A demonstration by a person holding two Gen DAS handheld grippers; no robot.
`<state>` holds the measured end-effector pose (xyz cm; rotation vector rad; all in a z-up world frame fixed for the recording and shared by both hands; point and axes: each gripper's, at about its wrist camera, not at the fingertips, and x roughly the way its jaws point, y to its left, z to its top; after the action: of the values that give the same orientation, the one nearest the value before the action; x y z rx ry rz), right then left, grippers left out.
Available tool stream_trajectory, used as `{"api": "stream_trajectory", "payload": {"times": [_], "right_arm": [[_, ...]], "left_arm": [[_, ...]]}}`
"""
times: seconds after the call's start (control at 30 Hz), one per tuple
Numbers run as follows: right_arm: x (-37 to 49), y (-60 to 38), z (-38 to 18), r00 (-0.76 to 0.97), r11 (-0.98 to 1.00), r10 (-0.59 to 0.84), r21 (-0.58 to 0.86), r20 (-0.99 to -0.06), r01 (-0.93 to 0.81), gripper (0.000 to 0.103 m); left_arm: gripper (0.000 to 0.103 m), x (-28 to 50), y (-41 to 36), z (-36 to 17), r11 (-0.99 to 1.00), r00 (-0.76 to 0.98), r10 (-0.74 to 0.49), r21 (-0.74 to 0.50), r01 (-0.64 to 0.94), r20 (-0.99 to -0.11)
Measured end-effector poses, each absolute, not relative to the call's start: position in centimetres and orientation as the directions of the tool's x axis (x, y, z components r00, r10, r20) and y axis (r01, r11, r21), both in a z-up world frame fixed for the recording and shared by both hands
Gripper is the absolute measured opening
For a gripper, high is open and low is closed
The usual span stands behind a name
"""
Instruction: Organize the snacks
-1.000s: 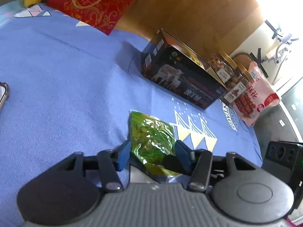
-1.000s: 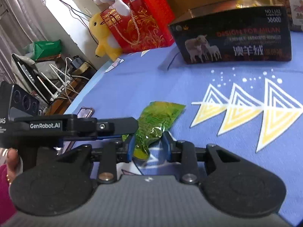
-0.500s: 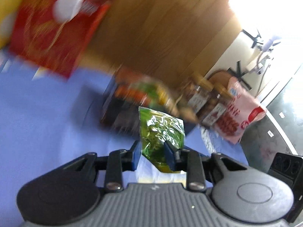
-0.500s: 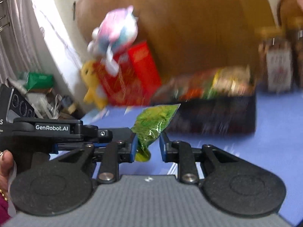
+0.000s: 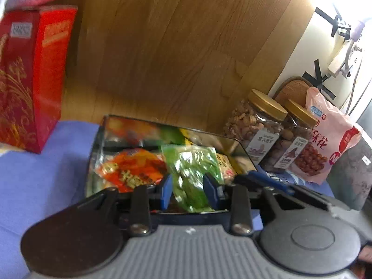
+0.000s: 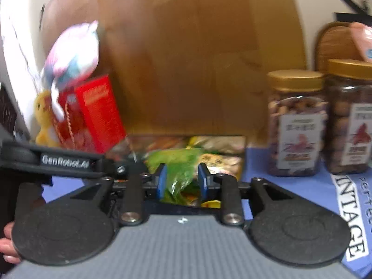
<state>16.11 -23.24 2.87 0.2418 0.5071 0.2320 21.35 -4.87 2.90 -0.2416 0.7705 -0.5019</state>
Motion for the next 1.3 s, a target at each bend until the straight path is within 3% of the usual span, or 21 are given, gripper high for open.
{"api": "stream_trajectory", "payload": {"times": [0.2,0.37,0.53,0.63,0.7,1.13,1.3], "right_arm": [[11.4,-25.3,3.8,0.868,0.898,0.283,0.43,-0.409,-0.09,0.035],[4.8,-24.0,3.7,0.869,0.868,0.26,0.497,-0.42,-0.02,0.035],[-0.1,-21.8,2.9,0.832,0.875,0.225,0.482,-0.507,0.056,0.035],[-2.9,-20.8,3.4,0.847,0.89,0.186,0.451,-0.498,0.07,0.035],[-4.6,-20.2,3.7,0.854,0.889,0.177,0.452,-0.489,0.074,0.043],[-10.7,-17.2,5.4,0.87,0.919,0.153,0.391,-0.469,0.049,0.045],[-11.2,-16.8,5.5,0.875,0.927,0.133,0.372,-0.466,0.057,0.052]], "left_arm": [[0.03,17.2,-3.4,5.8,0.884,0.682,-0.467,-0.307,0.352,-0.563],[0.041,10.1,-3.6,6.5,0.921,0.733,-0.381,-0.16,0.356,-0.563],[0.042,4.7,-3.3,5.6,0.926,0.716,-0.364,-0.151,0.346,-0.596],[0.044,1.8,-3.2,5.0,0.944,0.751,-0.306,-0.085,0.319,-0.586],[0.045,0.1,-2.7,4.7,0.953,0.768,-0.279,-0.068,0.295,-0.577],[0.059,-6.9,-1.4,5.2,0.959,0.804,-0.258,-0.043,0.279,-0.536],[0.067,-7.5,-1.3,5.5,0.961,0.814,-0.248,-0.028,0.275,-0.525]]}}
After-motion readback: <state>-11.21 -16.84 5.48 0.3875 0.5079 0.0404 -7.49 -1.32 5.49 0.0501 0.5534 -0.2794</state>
